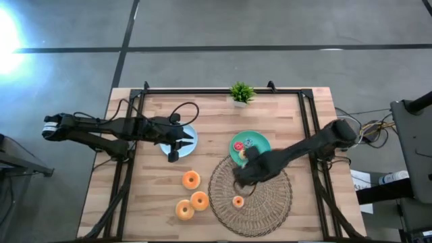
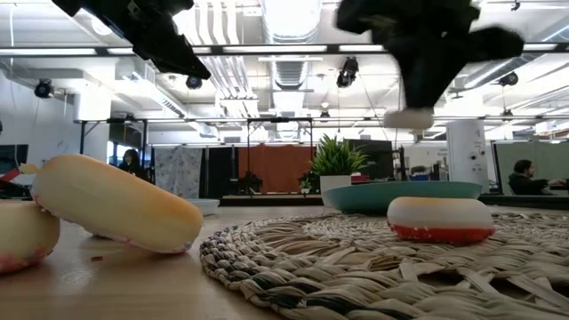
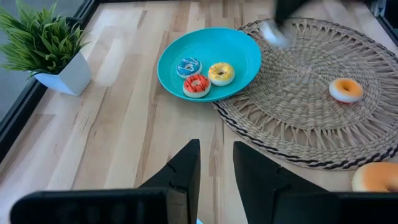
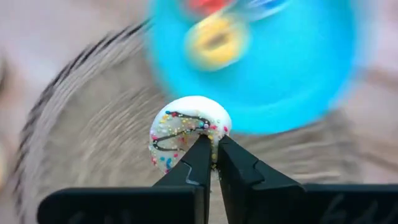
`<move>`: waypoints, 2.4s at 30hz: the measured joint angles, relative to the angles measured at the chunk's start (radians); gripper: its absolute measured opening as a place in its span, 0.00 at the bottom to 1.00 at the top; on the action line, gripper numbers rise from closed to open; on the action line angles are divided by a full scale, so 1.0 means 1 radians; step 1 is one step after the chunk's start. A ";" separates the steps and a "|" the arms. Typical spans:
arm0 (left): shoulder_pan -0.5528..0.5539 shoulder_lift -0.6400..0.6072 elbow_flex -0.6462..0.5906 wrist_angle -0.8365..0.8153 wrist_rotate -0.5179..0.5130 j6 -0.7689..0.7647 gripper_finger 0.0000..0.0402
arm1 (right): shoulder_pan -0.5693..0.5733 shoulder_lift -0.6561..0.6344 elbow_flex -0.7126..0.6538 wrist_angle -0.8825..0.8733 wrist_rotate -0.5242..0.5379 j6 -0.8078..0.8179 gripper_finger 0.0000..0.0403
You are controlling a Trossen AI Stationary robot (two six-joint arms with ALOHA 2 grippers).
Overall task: Pick & Place donuts
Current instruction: Put the small white donut on the green plate, then put the small red donut on the green plate
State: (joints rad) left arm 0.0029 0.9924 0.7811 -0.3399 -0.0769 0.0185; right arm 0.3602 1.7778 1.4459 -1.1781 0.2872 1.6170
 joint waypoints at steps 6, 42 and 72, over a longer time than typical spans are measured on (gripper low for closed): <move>0.002 0.000 0.000 0.076 -0.019 -0.015 0.18 | -0.142 -0.155 -0.091 -0.128 0.010 -0.047 0.03; 0.037 0.004 0.000 0.146 -0.185 -0.122 0.18 | -0.497 -0.148 -0.431 0.302 -0.116 -0.596 0.28; -0.011 0.004 -0.001 -0.008 -0.117 -0.185 0.18 | 0.195 0.176 0.108 0.376 -0.106 -1.004 0.44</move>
State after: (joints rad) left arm -0.0083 0.9962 0.7799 -0.3475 -0.1940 -0.1661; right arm 0.5551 1.9543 1.5537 -0.8024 0.1815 0.6134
